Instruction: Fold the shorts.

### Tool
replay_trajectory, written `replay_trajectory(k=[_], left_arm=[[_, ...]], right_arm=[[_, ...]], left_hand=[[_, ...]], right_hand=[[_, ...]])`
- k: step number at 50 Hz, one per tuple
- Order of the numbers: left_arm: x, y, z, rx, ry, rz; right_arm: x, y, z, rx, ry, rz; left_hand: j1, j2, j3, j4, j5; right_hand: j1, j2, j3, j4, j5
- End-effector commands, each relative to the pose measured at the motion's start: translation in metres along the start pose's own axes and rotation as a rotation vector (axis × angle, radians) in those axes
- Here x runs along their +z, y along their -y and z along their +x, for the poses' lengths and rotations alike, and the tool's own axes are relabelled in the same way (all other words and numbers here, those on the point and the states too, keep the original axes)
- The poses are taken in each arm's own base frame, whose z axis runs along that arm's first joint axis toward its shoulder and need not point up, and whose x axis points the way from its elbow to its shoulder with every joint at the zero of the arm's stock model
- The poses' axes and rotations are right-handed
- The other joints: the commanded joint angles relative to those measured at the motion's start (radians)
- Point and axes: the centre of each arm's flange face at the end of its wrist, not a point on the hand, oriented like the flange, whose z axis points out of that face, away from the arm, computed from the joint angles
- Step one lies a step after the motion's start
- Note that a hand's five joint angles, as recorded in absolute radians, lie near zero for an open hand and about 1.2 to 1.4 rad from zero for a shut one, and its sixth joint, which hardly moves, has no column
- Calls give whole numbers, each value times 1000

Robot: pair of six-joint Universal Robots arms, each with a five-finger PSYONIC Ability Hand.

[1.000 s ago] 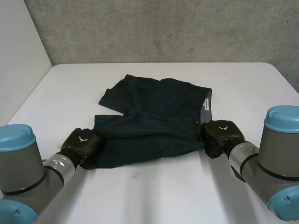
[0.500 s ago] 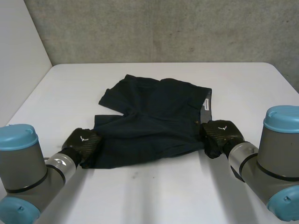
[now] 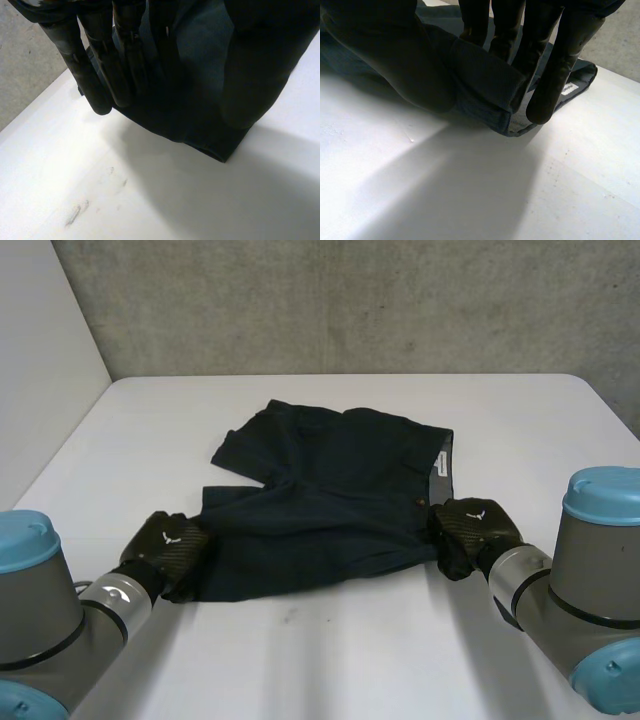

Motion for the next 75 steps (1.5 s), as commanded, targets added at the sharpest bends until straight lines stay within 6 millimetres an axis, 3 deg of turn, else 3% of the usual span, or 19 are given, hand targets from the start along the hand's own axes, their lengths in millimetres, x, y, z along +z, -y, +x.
replay_trajectory(k=[1, 24, 49, 53, 58, 61, 65, 69, 75], left_arm=[[0, -1, 1, 2, -4, -4], [10, -8, 2, -5, -18, -32], [34, -6, -8, -4, -4, -22], [37, -4, -9, -5, -7, -24], [39, 0, -12, -8, -9, -26], [39, 2, -12, -9, -12, -30], [28, 11, -13, -17, -22, -40], [1, 30, -15, -17, -32, -33], [-31, 34, -12, -18, -48, -53]], right_arm=[[0, 0, -1, -8, 3, 1], [1, -4, -1, -30, 1, -8], [2, -5, -1, -36, 2, -11], [2, -5, -1, -36, 2, -11], [2, -5, -1, -36, 2, -11], [2, -5, -1, -36, 2, -10], [2, -2, -1, -38, 1, -4], [1, 1, 0, -60, -1, 2], [-2, 6, -1, -113, 0, 11]], left_hand=[[-36, -33, -36, -30, -27], [-48, -45, -48, -42, -39], [169, 172, 170, 175, 179], [254, 257, 255, 260, 264], [714, 717, 714, 720, 723], [715, 718, 715, 721, 724], [715, 718, 715, 721, 724], [715, 718, 715, 721, 724], [715, 718, 715, 721, 724]], right_hand=[[432, 220, 204, 207, 243], [432, 220, 204, 207, 243], [432, 220, 204, 207, 243], [432, 220, 204, 207, 243], [432, 220, 204, 207, 243], [432, 220, 204, 207, 243], [432, 220, 204, 207, 243], [432, 220, 204, 207, 243], [432, 220, 204, 207, 243]])
